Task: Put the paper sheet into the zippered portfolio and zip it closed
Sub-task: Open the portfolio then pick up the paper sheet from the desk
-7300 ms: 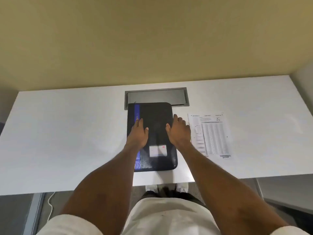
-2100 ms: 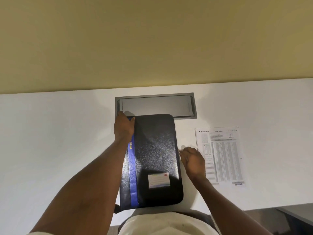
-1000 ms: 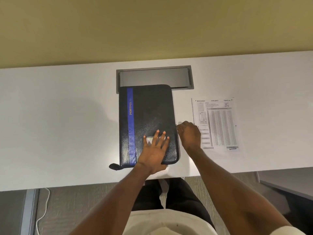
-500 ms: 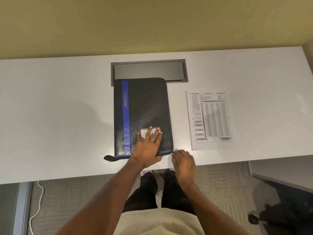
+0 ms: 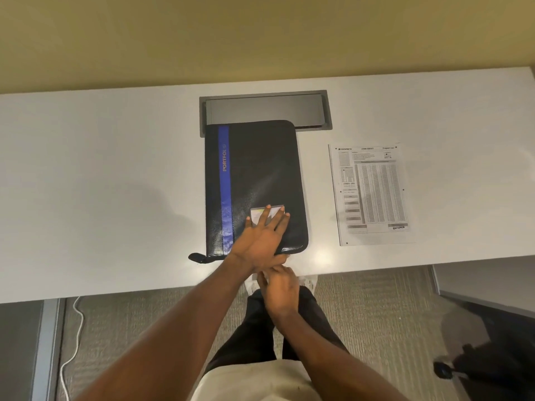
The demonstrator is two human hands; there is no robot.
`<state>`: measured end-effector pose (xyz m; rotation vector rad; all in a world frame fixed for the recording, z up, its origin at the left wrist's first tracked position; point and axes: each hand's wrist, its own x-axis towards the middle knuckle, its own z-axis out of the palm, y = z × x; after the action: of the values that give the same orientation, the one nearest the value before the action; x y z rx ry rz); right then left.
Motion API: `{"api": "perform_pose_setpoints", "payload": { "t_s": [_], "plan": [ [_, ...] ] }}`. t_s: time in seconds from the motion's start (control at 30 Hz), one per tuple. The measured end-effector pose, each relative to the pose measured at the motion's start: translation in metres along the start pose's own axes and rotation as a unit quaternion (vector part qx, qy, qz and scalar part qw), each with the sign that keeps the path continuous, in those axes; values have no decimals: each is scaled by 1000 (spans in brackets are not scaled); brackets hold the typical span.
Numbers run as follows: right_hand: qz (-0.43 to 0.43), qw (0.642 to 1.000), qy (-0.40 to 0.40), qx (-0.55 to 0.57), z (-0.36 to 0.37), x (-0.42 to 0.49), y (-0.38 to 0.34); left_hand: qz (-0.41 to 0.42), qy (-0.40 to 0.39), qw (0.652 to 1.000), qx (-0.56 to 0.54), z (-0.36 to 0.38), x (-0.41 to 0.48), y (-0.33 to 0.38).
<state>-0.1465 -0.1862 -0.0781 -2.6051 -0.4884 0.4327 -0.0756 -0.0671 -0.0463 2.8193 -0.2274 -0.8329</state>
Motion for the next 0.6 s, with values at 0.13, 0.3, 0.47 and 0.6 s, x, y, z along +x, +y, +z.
{"api": "perform_pose_setpoints", "payload": {
  "t_s": [0.13, 0.3, 0.47, 0.6],
  "plan": [
    [-9, 1000, -25, -12, 13, 5, -26, 2, 11, 1000, -9, 0, -5, 1],
    [19, 985, -161, 51, 36, 5, -48, -2, 14, 1000, -11, -2, -9, 2],
    [271, 741, -128, 601, 33, 5, -53, -21, 27, 999, -2, -1, -16, 6],
    [209, 891, -132, 380, 14, 2, -54, -37, 44, 998, -26, -6, -24, 12]
  ]
}}
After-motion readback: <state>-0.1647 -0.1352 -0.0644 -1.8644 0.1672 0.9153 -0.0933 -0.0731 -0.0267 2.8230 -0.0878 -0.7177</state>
